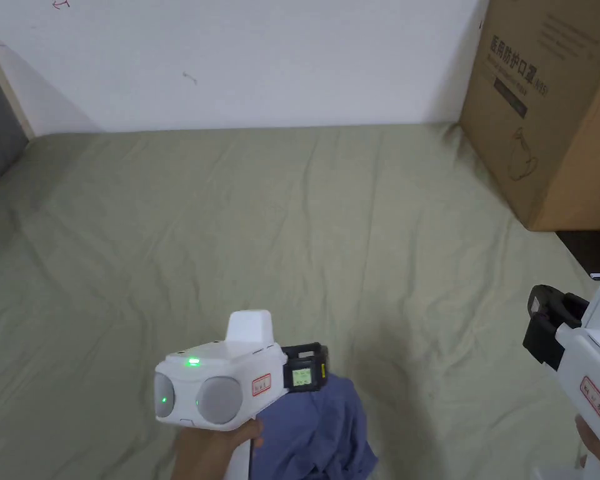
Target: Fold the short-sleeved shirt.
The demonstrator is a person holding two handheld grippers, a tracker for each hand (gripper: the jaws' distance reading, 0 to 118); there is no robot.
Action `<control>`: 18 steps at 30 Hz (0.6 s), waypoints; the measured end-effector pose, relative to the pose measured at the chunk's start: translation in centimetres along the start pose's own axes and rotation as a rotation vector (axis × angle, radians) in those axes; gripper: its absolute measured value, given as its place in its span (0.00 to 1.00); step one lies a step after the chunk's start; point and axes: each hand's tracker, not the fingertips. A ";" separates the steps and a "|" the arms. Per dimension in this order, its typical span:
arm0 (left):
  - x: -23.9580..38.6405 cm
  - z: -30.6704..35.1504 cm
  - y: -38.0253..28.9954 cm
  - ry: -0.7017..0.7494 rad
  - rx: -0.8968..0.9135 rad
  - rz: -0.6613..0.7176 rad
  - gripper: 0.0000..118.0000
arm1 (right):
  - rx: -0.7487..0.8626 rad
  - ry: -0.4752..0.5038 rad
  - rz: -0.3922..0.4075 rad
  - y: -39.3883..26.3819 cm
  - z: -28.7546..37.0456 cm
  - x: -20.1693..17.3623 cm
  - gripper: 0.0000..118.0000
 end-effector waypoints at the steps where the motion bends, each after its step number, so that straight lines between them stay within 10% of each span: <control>1: -0.4 0.0 -0.4 0.045 0.016 -0.023 0.81 | -0.001 0.002 0.000 0.0 0.0 -0.1 0.00; 7: -2.9 -1.7 -4.1 0.074 0.024 -0.043 0.01 | -0.005 0.013 0.006 -0.2 0.1 -0.5 0.00; 18: 0.5 -5.4 -8.3 -0.047 -0.072 -0.061 0.00 | -0.036 -0.005 0.009 -1.0 -0.2 0.4 0.00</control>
